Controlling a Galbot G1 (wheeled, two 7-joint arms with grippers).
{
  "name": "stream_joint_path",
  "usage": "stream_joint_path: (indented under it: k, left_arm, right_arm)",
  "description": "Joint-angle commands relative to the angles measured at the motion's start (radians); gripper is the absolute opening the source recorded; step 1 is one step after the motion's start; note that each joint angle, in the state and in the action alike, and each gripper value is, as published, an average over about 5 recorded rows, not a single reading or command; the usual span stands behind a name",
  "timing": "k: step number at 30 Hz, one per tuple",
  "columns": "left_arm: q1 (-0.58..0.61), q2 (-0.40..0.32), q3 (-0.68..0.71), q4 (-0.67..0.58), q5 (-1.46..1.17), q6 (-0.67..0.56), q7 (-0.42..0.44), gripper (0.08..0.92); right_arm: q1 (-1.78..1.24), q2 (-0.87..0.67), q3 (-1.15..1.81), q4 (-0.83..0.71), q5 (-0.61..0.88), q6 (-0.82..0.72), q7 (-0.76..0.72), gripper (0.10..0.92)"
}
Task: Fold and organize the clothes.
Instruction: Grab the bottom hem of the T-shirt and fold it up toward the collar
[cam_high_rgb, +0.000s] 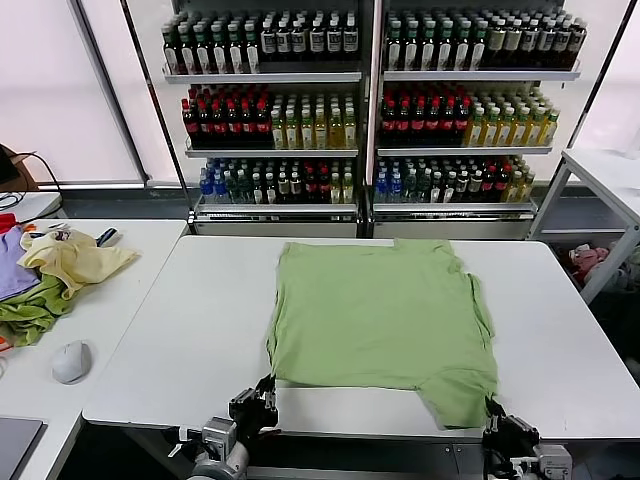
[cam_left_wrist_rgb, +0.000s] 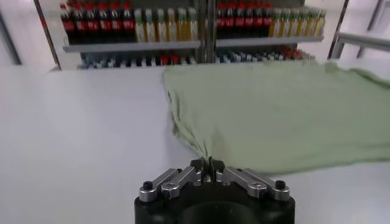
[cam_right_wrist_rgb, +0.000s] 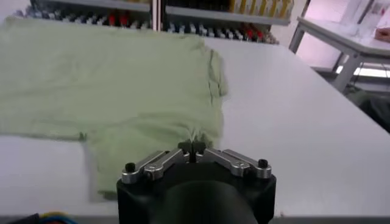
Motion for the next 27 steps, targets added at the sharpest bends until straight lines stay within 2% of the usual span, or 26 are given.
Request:
stream_joint_path:
  k: [1,6,13,27]
  left_arm:
    - [-0.048,0.033,-0.006,-0.033,-0.011,-0.04,0.002,0.156]
    - [-0.142,0.062,0.004,0.021,-0.042,-0.042,0.005,0.153]
    - [-0.306,0.093,0.056,0.176,-0.043,-0.041,0.009,0.153]
    - [-0.531,0.08,0.183,0.445,0.024,-0.023,0.004,0.153]
  right_arm:
    - [0.102,-0.056,0.02,0.007,0.056,0.026,0.0,0.121]
    - [0.214,-0.116,0.009,-0.07,0.086,0.03,0.009,0.121]
    - [0.358,-0.193,-0.034,-0.191,0.088,0.037,0.015,0.121]
    - [0.571,-0.258,-0.157,-0.41,0.053,0.003,0.021,0.121]
